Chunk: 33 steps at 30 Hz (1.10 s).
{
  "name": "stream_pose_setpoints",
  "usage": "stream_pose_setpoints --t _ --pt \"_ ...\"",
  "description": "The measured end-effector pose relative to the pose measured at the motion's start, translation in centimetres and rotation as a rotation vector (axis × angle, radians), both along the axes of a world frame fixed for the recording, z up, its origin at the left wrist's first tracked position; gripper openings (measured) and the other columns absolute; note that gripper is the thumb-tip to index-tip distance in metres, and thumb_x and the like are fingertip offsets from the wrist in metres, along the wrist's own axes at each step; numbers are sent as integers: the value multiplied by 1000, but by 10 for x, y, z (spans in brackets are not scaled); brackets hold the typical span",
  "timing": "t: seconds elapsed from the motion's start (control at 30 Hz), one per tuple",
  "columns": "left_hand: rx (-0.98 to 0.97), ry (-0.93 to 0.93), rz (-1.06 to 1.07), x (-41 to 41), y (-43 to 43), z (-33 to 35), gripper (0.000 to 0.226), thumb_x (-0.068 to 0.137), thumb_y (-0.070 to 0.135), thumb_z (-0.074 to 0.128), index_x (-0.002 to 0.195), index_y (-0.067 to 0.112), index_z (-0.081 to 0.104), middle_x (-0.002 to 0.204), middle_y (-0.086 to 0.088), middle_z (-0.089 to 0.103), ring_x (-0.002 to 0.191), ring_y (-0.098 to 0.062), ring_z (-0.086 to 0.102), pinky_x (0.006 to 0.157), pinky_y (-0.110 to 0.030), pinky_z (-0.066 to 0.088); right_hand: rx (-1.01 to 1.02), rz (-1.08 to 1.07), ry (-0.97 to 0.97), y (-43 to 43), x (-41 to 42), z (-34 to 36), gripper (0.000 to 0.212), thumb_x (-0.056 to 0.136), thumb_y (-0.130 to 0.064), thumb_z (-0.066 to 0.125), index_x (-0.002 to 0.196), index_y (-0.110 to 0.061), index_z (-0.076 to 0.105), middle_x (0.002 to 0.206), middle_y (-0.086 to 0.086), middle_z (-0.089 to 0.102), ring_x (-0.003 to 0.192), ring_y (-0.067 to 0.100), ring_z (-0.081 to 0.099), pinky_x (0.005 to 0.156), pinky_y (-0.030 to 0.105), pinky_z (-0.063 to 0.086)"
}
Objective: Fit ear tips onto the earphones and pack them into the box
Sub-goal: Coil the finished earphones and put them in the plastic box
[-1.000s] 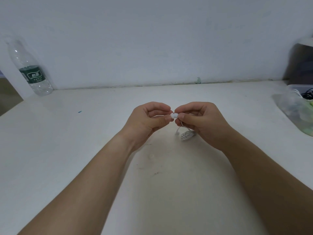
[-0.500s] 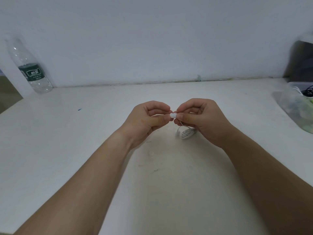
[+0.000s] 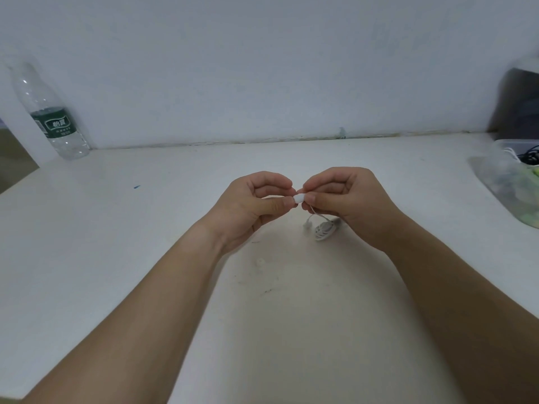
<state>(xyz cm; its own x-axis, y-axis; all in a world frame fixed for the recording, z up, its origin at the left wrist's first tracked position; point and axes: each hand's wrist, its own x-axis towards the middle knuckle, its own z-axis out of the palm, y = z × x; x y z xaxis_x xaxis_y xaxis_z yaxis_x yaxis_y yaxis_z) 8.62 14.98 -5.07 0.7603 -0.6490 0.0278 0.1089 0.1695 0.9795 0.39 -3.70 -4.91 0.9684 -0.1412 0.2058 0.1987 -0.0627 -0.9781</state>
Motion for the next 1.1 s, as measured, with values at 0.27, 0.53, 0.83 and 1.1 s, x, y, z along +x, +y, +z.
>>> stream_pose_setpoints --t 0.27,0.53,0.83,1.1 --pt "296 -359 149 2 1 -1 9 88 11 75 95 17 72 83 0 73 77 -14 67 72 -26 54 -41 -107 -20 2 2 0 15 84 5 74 97 -2 71 89 18 76 77 26 74 79 35 61" --pt "621 -636 5 0 -11 -13 23 79 40 79 101 37 73 102 15 70 73 -5 57 78 -28 51 64 -96 -4 3 4 -1 20 84 -2 77 102 -6 70 93 18 76 87 32 73 87 41 59" --pt "596 -627 153 2 -10 -9 6 88 24 73 85 28 76 79 16 72 68 1 64 62 -9 44 -8 -270 -39 7 5 -2 20 82 -2 80 99 -2 70 82 14 75 76 23 75 78 37 62" --pt "397 -393 204 -2 -5 -5 25 83 20 81 90 4 64 76 -12 75 66 -19 72 66 -29 60 -539 -334 -30 11 11 -12 6 85 -17 75 84 -23 74 71 -14 70 65 0 65 62 16 50"
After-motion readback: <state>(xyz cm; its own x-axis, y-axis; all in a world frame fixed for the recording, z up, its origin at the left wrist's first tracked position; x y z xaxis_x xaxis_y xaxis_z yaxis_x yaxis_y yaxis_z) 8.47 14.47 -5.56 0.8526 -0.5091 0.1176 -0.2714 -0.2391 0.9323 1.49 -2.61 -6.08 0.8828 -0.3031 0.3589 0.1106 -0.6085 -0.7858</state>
